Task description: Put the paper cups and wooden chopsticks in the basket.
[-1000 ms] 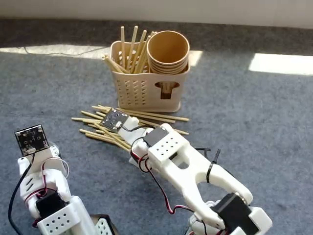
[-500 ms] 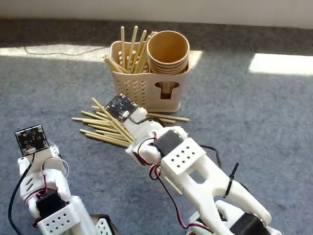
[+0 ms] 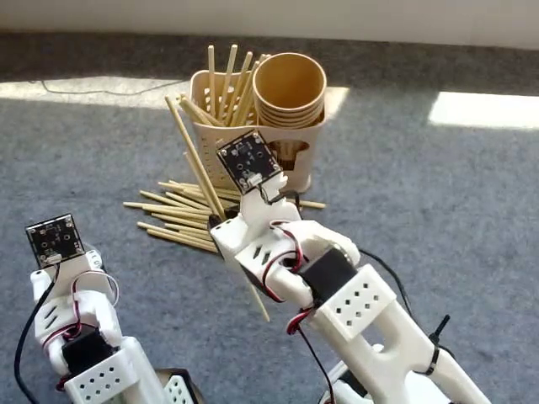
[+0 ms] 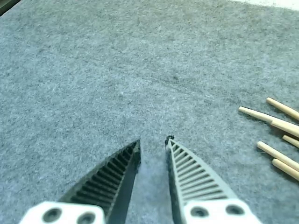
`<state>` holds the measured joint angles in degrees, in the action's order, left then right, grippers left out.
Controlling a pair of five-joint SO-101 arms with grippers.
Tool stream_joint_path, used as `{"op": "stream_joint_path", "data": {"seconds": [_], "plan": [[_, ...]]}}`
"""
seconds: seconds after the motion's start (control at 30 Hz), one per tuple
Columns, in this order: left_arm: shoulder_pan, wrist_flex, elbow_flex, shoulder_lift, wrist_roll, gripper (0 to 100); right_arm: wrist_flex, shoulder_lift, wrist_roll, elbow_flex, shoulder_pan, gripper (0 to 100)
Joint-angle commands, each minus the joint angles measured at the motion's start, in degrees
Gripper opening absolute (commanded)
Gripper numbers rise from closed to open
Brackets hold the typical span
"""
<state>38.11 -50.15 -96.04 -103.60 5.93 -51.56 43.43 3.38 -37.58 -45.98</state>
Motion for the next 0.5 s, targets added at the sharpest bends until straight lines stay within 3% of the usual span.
{"op": "stream_joint_path", "data": {"seconds": [0.0, 0.47], "plan": [[0.8, 1.2, -1.0, -0.5, 0.2, 9, 5.2, 5.8, 0.6, 0.3, -1.5, 0.5], [0.8, 1.2, -1.0, -0.5, 0.2, 9, 30.2, 12.3, 0.2, 0.3, -2.2, 0.5]]}}
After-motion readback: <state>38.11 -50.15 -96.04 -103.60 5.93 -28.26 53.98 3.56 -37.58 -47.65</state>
